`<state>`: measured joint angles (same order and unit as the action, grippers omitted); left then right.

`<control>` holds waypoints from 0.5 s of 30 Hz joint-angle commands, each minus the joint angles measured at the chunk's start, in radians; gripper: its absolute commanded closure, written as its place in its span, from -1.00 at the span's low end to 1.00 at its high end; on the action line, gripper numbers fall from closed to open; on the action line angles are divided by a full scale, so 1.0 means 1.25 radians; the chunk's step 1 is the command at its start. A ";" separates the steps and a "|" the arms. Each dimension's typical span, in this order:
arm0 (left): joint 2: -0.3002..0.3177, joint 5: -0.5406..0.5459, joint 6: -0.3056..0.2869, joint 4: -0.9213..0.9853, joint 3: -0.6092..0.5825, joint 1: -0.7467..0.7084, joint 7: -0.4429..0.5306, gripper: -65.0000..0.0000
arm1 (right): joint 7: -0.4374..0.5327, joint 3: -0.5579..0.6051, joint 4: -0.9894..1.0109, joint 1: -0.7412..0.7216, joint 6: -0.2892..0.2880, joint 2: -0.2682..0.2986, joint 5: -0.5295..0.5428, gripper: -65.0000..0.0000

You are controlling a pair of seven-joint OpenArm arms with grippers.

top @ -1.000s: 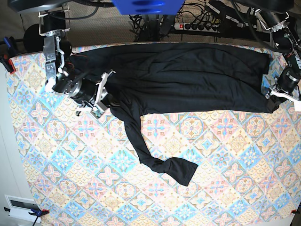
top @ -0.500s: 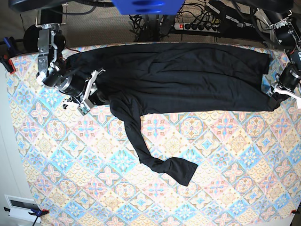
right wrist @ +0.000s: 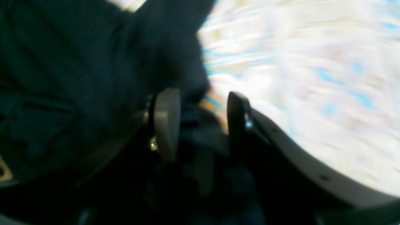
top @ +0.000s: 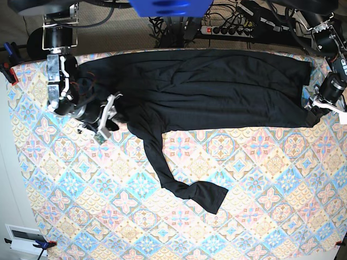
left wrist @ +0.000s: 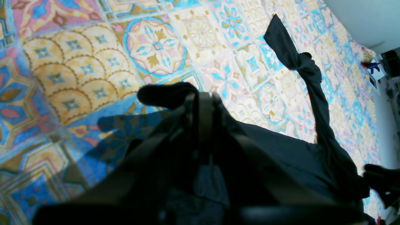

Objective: Layout the t-shirt on the table in an organized manner, then fold the t-shirt properly
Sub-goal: 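Hold the folded shirt edges with both grippers and adjust the right grip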

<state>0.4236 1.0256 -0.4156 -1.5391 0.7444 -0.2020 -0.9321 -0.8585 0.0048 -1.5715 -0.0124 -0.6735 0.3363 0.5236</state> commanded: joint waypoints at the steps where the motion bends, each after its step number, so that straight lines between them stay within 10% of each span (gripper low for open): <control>1: 0.019 0.015 -0.006 -0.012 0.005 0.008 0.017 1.00 | 0.016 -0.002 -0.004 -0.019 -0.002 0.013 0.011 0.26; 15: 0.019 0.014 -0.006 -0.010 0.005 0.009 0.020 1.00 | 0.039 -0.002 0.034 -0.015 -0.003 0.041 0.010 0.19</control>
<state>0.4240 1.0248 -0.4156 -1.5379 0.7444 -0.1997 -0.9314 -0.8314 0.0055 -1.5143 -0.0162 -0.6697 0.3813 0.5114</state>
